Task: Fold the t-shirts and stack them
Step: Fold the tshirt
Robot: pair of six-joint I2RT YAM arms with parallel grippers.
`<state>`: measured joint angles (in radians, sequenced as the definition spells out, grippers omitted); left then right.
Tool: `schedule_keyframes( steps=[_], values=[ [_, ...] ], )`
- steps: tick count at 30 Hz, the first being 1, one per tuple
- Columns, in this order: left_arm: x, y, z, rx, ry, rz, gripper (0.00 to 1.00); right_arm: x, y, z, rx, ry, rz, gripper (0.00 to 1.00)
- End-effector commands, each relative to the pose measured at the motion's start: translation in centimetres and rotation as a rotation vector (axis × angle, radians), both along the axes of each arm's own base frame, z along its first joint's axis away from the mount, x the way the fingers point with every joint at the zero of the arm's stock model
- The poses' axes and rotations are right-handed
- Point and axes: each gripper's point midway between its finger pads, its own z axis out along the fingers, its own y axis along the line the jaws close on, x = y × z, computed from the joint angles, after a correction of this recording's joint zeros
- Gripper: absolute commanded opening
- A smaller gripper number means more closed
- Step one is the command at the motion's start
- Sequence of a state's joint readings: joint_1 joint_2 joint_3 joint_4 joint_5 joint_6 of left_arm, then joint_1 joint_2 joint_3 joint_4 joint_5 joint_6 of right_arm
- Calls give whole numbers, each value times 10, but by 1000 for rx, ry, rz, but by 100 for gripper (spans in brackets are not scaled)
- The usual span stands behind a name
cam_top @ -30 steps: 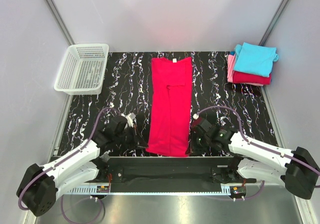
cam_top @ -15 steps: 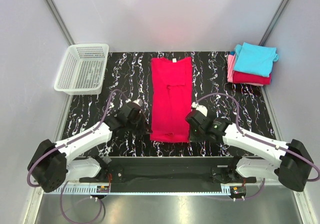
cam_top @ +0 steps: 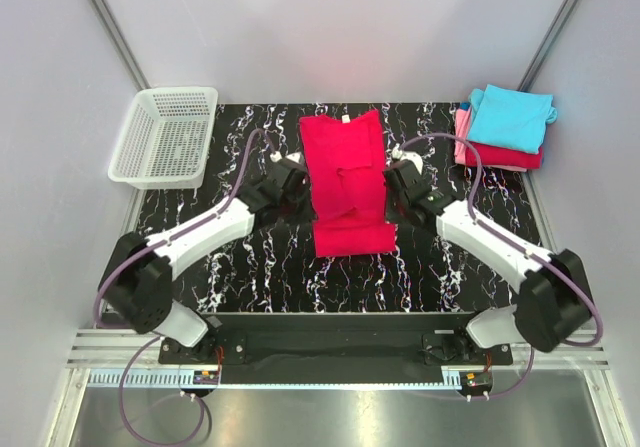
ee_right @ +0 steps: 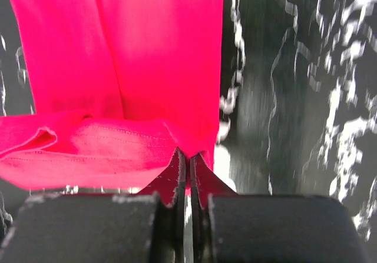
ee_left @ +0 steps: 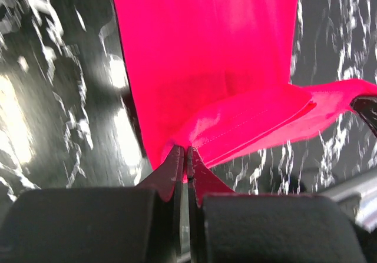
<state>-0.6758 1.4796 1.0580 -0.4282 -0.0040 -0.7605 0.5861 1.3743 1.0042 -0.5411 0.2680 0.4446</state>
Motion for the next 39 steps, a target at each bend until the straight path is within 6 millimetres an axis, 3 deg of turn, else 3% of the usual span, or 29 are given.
schedule_keyframes(
  steps=[1,2,3,6,7,8,9,12,14,15,17,18,19,20,21,23,24,26,27,28,29,34,35,38,39],
  values=[
    [46,2,9,54,-68,33,0,50,9,18,9,-98,57,0],
    [54,2,8,64,-69,37,0,64,13,25,24,-124,69,0],
    [69,0,19,52,-94,48,0,75,11,15,18,-109,64,0],
    [100,-6,14,64,-96,53,0,108,12,12,18,-124,63,0],
    [109,-8,14,67,-97,53,0,119,4,10,17,-122,44,0],
    [115,-9,-3,92,-66,50,0,130,4,11,27,-136,47,0],
    [131,-10,9,79,-92,62,0,145,6,8,38,-131,52,0],
    [156,-13,2,78,-80,73,0,179,2,2,54,-131,47,0],
    [166,-13,-3,69,-64,80,0,199,2,8,76,-152,51,0],
    [173,-12,-9,73,-56,92,0,205,3,-6,80,-125,59,0],
    [178,-10,-13,74,-51,100,0,215,5,-8,92,-126,65,1],
    [181,-6,-19,84,-44,112,1,224,3,-9,95,-130,61,9],
    [183,0,-25,102,-40,129,13,228,2,-9,95,-134,58,22],
    [187,2,-26,106,-47,140,21,231,1,-8,96,-138,55,37],
    [187,9,-33,121,-42,158,25,235,0,-7,95,-143,54,59],
    [201,15,-20,96,-133,202,38,240,-2,-3,94,-159,52,74],
    [194,26,-36,109,-126,221,39,243,-7,-3,94,-163,43,78],
    [208,29,5,21,-293,268,40,247,-12,0,102,-171,20,80],
    [198,38,-5,25,-301,281,42,248,-15,0,110,-176,12,81],
    [197,43,2,16,-340,296,43,250,-21,1,114,-177,-3,81],
    [201,40,29,-41,-430,298,48,249,-18,0,140,-170,10,81],
    [184,25,26,-44,-323,190,49,233,-16,-1,164,-142,30,81],
    [178,22,22,-54,-293,172,50,223,-16,-10,169,-116,33,81],
    [147,3,14,-161,-190,97,51,201,-17,-9,191,-89,41,81],
    [135,1,4,-179,-138,86,51,183,-15,-13,210,-60,57,81]
  ],
)
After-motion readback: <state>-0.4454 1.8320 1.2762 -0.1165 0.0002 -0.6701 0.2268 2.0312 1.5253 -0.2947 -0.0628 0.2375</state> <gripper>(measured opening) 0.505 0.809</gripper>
